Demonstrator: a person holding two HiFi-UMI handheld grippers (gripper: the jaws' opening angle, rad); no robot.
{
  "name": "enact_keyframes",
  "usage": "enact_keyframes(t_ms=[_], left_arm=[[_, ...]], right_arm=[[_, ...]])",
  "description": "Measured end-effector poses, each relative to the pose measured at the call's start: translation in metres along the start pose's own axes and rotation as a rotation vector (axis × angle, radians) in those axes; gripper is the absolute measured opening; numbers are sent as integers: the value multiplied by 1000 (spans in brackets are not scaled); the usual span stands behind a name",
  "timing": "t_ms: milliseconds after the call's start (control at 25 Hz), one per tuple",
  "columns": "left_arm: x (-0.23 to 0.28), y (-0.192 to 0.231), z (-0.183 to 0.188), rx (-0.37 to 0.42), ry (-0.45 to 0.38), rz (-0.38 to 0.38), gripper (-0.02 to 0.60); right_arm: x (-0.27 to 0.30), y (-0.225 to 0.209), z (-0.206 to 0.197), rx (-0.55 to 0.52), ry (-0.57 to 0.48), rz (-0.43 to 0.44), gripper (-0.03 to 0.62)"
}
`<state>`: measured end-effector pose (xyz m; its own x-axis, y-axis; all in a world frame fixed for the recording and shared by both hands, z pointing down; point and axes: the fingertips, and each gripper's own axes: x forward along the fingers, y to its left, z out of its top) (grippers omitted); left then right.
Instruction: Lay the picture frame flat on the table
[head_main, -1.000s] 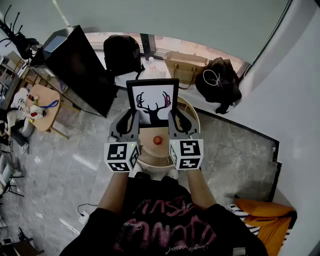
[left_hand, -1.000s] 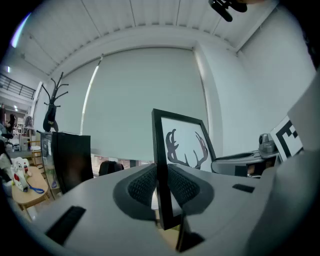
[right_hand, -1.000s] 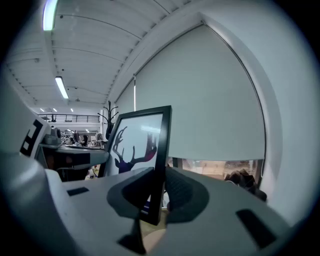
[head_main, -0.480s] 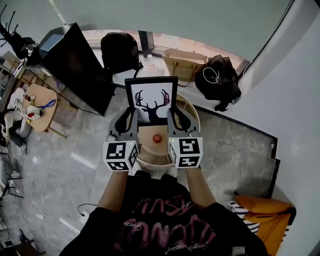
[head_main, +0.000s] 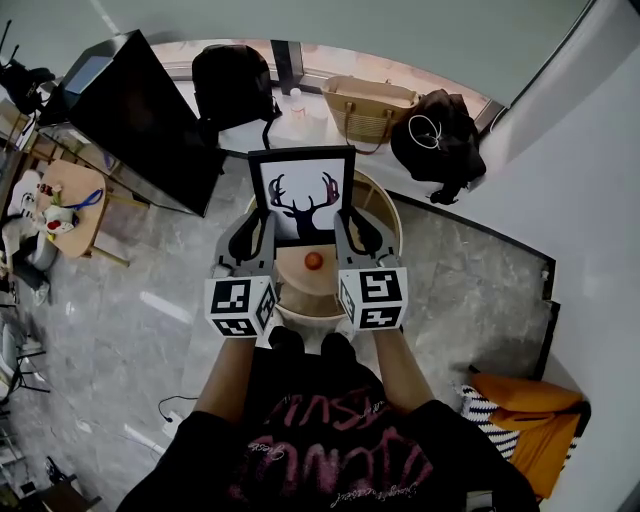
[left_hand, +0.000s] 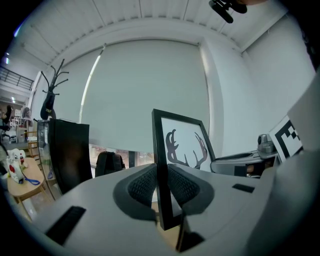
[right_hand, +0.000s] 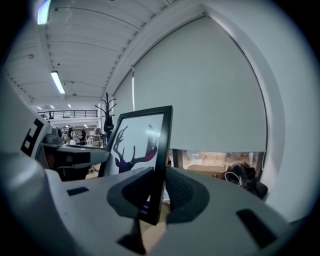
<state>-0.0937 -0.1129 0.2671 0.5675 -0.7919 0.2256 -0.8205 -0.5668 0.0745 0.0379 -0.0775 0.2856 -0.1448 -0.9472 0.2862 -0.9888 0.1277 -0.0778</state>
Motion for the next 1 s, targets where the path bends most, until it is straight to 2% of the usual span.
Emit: enact_keyframes(t_ms=[1000], left_arm=[[18,8,-111,-83,197,-1,72]], right_arm=[[23,-3,-108,72,207,10,81]])
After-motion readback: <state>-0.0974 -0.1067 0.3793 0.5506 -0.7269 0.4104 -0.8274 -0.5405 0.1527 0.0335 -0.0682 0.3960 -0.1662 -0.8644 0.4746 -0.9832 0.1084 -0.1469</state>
